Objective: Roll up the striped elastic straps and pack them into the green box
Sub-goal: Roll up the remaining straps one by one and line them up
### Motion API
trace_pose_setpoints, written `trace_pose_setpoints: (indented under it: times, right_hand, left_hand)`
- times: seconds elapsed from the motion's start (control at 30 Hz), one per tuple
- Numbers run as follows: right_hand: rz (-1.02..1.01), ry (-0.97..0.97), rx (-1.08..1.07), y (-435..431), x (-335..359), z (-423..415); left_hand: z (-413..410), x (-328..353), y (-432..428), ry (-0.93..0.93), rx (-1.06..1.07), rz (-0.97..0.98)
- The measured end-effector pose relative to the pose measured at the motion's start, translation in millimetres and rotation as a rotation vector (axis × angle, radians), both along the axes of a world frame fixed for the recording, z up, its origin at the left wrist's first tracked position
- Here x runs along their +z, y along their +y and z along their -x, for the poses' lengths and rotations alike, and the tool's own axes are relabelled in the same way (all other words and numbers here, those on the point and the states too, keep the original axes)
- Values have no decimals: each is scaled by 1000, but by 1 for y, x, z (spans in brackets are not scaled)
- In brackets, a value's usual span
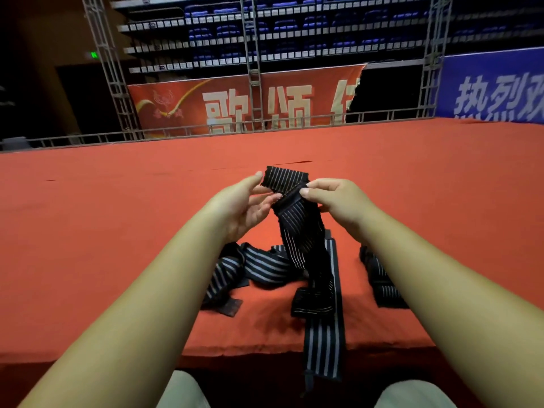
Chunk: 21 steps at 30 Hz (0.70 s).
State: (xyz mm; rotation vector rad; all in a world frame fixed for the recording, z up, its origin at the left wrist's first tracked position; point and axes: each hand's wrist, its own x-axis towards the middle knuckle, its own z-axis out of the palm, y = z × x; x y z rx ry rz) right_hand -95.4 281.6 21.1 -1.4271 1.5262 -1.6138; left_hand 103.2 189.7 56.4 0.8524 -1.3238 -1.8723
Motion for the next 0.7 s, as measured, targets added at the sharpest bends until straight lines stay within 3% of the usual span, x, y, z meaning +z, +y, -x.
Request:
trace_pose_setpoints:
  times: [0.13,0.2,0.27,0.47,0.7]
  right_hand:
    - [2,-42,28,2,7,-8]
    - [12,-70,45,1,9,-11]
    - [25,-113,76,-3,9,-13]
    - [13,-119,199,-11,6,-15]
    - [-35,-9,213,-12,4,-10]
  left_hand:
    - [-18,1,-2,-182,201,598]
    - [-28,4,-4,-272,171,934]
    - [-33,6,-9,-406,85,1137]
    - [-33,-2,-26,-428,119,1279]
    - [-27,-8,-31,-375,72,1122]
